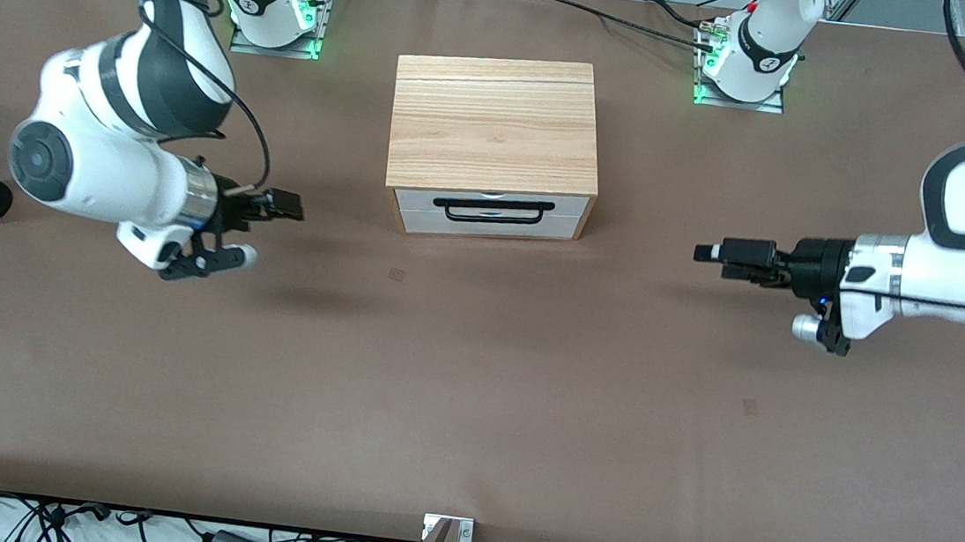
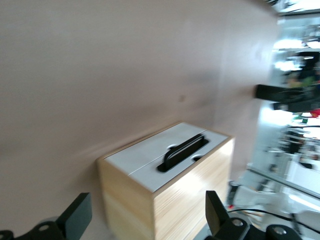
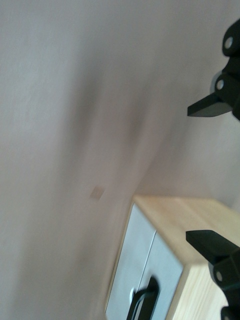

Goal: Pull top drawer with both arms simultaneously
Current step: 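Move the left and right grippers inward toward the drawer handle, then bring both grippers to the black handle ends, fingers open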

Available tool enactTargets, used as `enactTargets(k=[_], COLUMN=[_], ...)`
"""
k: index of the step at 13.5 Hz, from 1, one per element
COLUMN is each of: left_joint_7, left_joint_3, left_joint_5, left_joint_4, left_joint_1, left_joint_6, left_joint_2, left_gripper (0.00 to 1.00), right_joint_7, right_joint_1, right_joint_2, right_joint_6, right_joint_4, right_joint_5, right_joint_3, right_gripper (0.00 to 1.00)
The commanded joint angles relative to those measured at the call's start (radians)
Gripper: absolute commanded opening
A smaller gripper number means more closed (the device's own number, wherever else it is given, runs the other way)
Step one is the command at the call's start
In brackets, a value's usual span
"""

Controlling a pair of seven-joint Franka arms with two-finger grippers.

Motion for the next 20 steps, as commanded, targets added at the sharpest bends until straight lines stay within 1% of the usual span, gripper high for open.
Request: enactTargets(k=[1, 2, 3, 4, 6, 7, 8, 10, 11, 13, 14, 16, 17, 18, 19, 20], left_joint_7=[0.098, 0.176, 0.271, 0.299, 0.327, 0.366, 0.392, 0.399, 0.429, 0.530, 0.566, 0.583, 0.589, 0.607, 0.617, 0.652], left_joint_3=[-0.006, -0.006, -0.006, -0.006, -0.006, -0.009, -0.030, -0.035, -0.035, -0.040, -0.059, -0.070, -0.087, -0.101, -0.104, -0.106], left_joint_5=[-0.075, -0.125, -0.201, -0.242, -0.251, -0.259, -0.305, -0.366, -0.409, -0.512, -0.561, -0.580, -0.602, -0.638, -0.673, -0.708], left_joint_4=[0.021, 0.020, 0.012, 0.011, -0.002, -0.012, -0.020, -0.035, -0.035, -0.060, -0.086, -0.112, -0.136, -0.166, -0.192, -0.216], left_joint_1=[-0.006, -0.017, -0.041, -0.057, -0.062, -0.065, -0.069, -0.081, -0.104, -0.118, -0.126, -0.128, -0.123, -0.126, -0.132, -0.144], left_joint_6=[0.031, 0.049, 0.063, 0.063, 0.061, 0.061, 0.061, 0.061, 0.063, 0.057, 0.057, 0.055, 0.052, 0.052, 0.054, 0.054], left_joint_2=[0.098, 0.147, 0.190, 0.204, 0.230, 0.268, 0.298, 0.310, 0.313, 0.341, 0.344, 0.344, 0.347, 0.347, 0.349, 0.355], left_gripper=[1.00, 1.00, 1.00, 1.00, 1.00, 1.00, 1.00, 1.00, 1.00, 1.00, 1.00, 1.00, 1.00, 1.00, 1.00, 1.00], right_joint_7=[-0.030, -0.039, -0.048, -0.094, -0.188, -0.194, -0.196, -0.225, -0.243, -0.361, -0.399, -0.414, -0.415, -0.433, -0.497, -0.563], right_joint_1=[-0.005, -0.013, -0.016, -0.016, -0.016, -0.014, -0.014, -0.005, -0.002, 0.009, 0.009, 0.018, 0.030, 0.036, 0.049, 0.052], right_joint_2=[0.047, 0.057, 0.066, 0.081, 0.109, 0.113, 0.127, 0.145, 0.155, 0.205, 0.221, 0.224, 0.228, 0.231, 0.250, 0.274], right_joint_6=[-0.007, -0.010, -0.008, -0.008, 0.010, 0.042, 0.048, 0.054, 0.068, 0.085, 0.079, 0.090, 0.091, 0.088, 0.079, 0.073], right_joint_4=[0.053, 0.053, 0.055, 0.058, 0.058, 0.046, 0.039, 0.029, 0.016, 0.007, -0.004, -0.033, -0.048, -0.065, -0.080, -0.089], right_joint_5=[0.146, 0.247, 0.289, 0.294, 0.322, 0.374, 0.429, 0.571, 0.646, 0.769, 0.820, 0.860, 0.882, 0.940, 1.013, 1.064], right_joint_3=[-0.002, -0.003, -0.005, -0.005, -0.003, -0.005, -0.003, -0.003, -0.003, -0.002, -0.002, -0.002, -0.002, 0.000, 0.000, 0.000], right_gripper=[1.00, 1.00, 1.00, 1.00, 1.00, 1.00, 1.00, 1.00, 1.00, 1.00, 1.00, 1.00, 1.00, 1.00, 1.00, 1.00])
